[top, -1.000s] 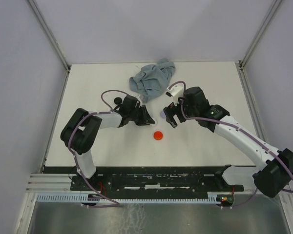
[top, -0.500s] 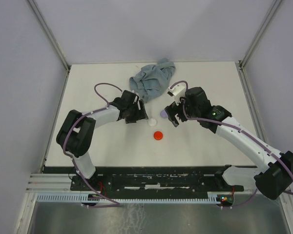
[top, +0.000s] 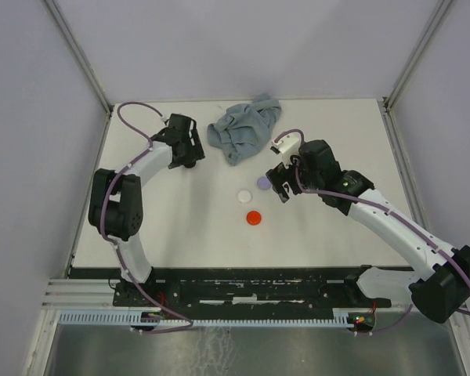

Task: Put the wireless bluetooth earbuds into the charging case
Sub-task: Pick up the charging case at the center of the board.

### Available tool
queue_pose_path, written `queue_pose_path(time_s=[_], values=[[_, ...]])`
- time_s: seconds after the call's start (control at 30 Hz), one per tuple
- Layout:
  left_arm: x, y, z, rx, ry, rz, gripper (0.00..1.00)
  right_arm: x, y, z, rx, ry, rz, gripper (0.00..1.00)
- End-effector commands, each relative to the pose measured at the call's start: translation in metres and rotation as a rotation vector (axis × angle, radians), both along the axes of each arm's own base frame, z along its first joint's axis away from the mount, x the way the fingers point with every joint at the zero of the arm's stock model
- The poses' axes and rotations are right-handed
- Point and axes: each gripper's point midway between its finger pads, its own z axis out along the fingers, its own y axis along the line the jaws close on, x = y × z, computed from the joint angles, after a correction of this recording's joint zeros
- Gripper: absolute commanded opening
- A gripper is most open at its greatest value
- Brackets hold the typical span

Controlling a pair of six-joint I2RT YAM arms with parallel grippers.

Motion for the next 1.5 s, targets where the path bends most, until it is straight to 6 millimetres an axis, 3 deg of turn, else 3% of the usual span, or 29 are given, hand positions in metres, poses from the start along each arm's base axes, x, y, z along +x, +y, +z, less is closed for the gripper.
queue_pose_path(time_s=[0.0,0.13,0.37,0.63,0.77,0.83,0.93,1.27,1.47], values=[[0.035,0.018,0.003,0.088,-0.027,0.034,0.86,0.006,-0.004,0.014,0.01,-0.053,-0.026,0.98],[0.055,0.029,-0.008,0.123,-0.007,0.067,0.85,0.007,-0.005,0.012,0.001,-0.049,-0.028,0.98],[0.069,0.023,-0.027,0.115,0.036,0.046,0.83,0.005,-0.008,0.007,-0.015,-0.035,-0.034,0.98],[0.057,0.019,-0.048,0.104,0.106,0.013,0.69,0.007,-0.011,0.011,-0.043,-0.038,-0.034,0.98],[0.052,0.023,-0.048,0.126,0.114,-0.008,0.58,0.009,-0.009,0.014,-0.046,-0.043,-0.029,0.98],[0.049,0.024,-0.044,0.136,0.109,-0.022,0.5,0.01,-0.009,0.015,-0.042,-0.043,-0.03,0.98],[0.041,0.018,-0.036,0.127,0.102,-0.101,0.47,0.011,-0.009,0.017,-0.034,-0.038,-0.042,0.98],[0.001,-0.023,0.02,0.227,-0.067,-0.464,0.49,0.002,-0.011,0.026,-0.033,0.059,-0.036,0.98],[-0.021,-0.053,0.061,0.351,-0.247,-0.662,0.53,-0.001,0.002,0.049,0.062,0.129,0.001,0.98]])
